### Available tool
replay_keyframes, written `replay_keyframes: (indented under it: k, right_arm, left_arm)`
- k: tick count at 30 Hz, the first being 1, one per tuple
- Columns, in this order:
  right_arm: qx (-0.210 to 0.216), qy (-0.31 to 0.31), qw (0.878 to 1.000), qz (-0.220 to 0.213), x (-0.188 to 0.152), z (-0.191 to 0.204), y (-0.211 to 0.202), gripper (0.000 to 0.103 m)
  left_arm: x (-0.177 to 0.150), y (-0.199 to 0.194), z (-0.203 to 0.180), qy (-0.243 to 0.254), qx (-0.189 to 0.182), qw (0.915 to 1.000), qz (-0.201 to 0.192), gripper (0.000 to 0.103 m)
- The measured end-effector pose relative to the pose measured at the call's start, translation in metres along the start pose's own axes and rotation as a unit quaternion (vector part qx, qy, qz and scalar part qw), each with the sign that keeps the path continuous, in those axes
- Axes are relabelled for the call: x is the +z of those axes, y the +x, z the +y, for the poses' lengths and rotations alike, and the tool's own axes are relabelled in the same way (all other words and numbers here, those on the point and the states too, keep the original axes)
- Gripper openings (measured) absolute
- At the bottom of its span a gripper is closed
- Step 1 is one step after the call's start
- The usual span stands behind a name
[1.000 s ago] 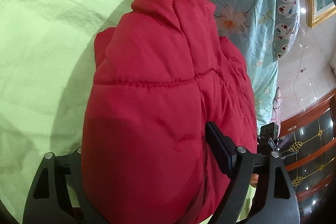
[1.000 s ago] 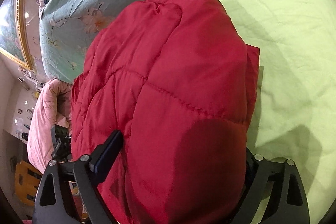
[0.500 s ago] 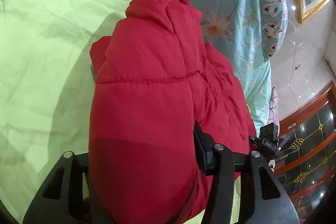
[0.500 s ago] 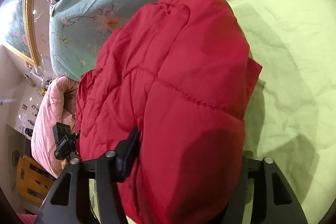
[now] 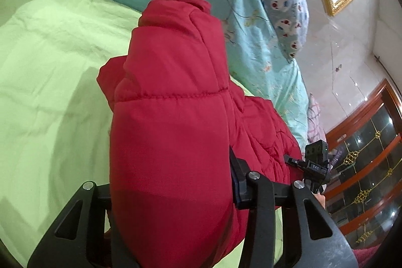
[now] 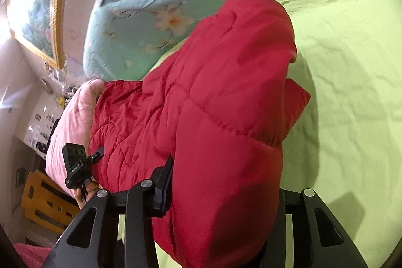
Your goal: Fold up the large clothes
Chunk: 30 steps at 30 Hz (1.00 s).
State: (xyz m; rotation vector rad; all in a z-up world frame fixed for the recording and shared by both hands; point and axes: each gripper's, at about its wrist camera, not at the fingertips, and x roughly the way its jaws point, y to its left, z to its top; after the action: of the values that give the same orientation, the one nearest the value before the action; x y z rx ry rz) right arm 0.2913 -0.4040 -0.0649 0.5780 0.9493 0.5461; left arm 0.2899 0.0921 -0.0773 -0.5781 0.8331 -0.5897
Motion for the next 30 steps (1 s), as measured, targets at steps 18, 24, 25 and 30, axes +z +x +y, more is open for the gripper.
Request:
replay_keyframes:
  k: [18,24,25,30]
  right_arm:
    - [0.009,0.016,1.000,0.017,-0.110,0.024,-0.040,0.043]
    - [0.013,0.044,0.999,0.009,-0.123,0.013,-0.035,0.044]
    - [0.009,0.043,0.999,0.009,-0.124,0.011,-0.035,0.045]
    - [-0.008,0.055,0.998,0.012,-0.123,0.000,-0.025,0.054]
  left_arm:
    - [-0.106,-0.073,-0.007,-0.017,0.002,0.9998,0.015,0.042]
    - [-0.116,-0.069,0.011,-0.032,0.011,0.9991,0.026,0.043]
    - [-0.117,-0.067,0.015,-0.037,0.014,0.9988,0.029,0.044]
    - [-0.122,-0.060,0.031,-0.054,0.025,0.9976,0.037,0.051]
